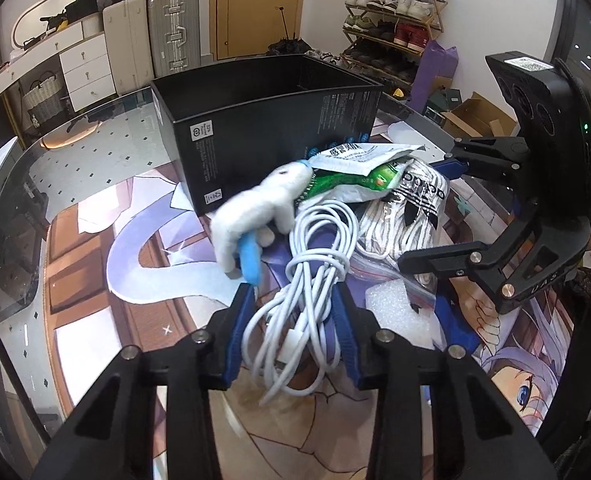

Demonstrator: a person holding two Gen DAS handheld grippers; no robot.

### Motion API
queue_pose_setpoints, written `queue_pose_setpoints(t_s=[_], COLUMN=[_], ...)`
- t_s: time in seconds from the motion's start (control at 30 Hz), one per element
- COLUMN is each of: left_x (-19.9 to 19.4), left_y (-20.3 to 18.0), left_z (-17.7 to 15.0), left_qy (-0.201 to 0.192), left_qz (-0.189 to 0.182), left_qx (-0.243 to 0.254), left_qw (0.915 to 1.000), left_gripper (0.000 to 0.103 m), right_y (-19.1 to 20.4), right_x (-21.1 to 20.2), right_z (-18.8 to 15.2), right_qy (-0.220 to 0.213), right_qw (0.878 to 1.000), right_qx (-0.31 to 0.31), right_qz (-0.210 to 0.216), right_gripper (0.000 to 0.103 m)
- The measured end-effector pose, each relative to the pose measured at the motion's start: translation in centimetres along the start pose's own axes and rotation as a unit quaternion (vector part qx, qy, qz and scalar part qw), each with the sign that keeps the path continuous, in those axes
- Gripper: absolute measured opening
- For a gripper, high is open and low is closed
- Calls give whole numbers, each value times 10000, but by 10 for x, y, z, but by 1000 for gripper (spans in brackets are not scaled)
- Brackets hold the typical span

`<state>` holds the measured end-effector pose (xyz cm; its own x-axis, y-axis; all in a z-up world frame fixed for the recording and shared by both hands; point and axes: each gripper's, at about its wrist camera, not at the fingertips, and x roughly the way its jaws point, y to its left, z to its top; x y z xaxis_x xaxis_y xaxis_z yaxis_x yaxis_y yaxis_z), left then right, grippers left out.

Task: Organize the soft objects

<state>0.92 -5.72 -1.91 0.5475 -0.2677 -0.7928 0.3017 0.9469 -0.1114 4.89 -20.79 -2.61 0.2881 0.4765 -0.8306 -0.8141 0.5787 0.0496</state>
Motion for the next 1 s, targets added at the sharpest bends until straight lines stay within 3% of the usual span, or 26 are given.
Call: queue_pose_setpoints(t_s=[0.1, 0.17, 0.2, 0.23, 0.3, 0.5, 0.73, 1.0], left_x=[1, 1, 1, 0, 0, -1, -7, -10], left_y=[-4, -4, -4, -4, -5, -7, -5, -9], left_z=[-2, -3, -3, -3, -3, -4, -4, -3], left_qy=[74, 56, 50, 51, 55, 51, -25, -108], left_qz=[39, 32, 25, 16, 31, 97, 198, 246], left_qx=[77, 40, 17, -1, 6, 27, -28, -5], left_qw=[9999, 10000, 10000, 10000, 10000, 9999, 9998, 9996], left_gripper=[27, 25, 24, 23, 23, 23, 23, 23], right_y=[-1, -4, -7, -10, -15, -15, -14, -28], right_x=[-4, -8, -10, -12, -14, -14, -21, -38], right_z=[0, 1, 1, 1, 0, -3, -5, -10], right_qy=[-23, -55, -65, -56, 3, 38, -51, -210], right_qw=[10000, 9999, 9999, 9997, 9994, 9991, 9986, 9955], right_qx=[20, 101, 157, 218, 310, 358, 401, 780], right_qz=[-4, 32, 33, 55, 146, 216, 330, 490], right_gripper=[77, 68, 55, 48, 44, 42, 27, 22])
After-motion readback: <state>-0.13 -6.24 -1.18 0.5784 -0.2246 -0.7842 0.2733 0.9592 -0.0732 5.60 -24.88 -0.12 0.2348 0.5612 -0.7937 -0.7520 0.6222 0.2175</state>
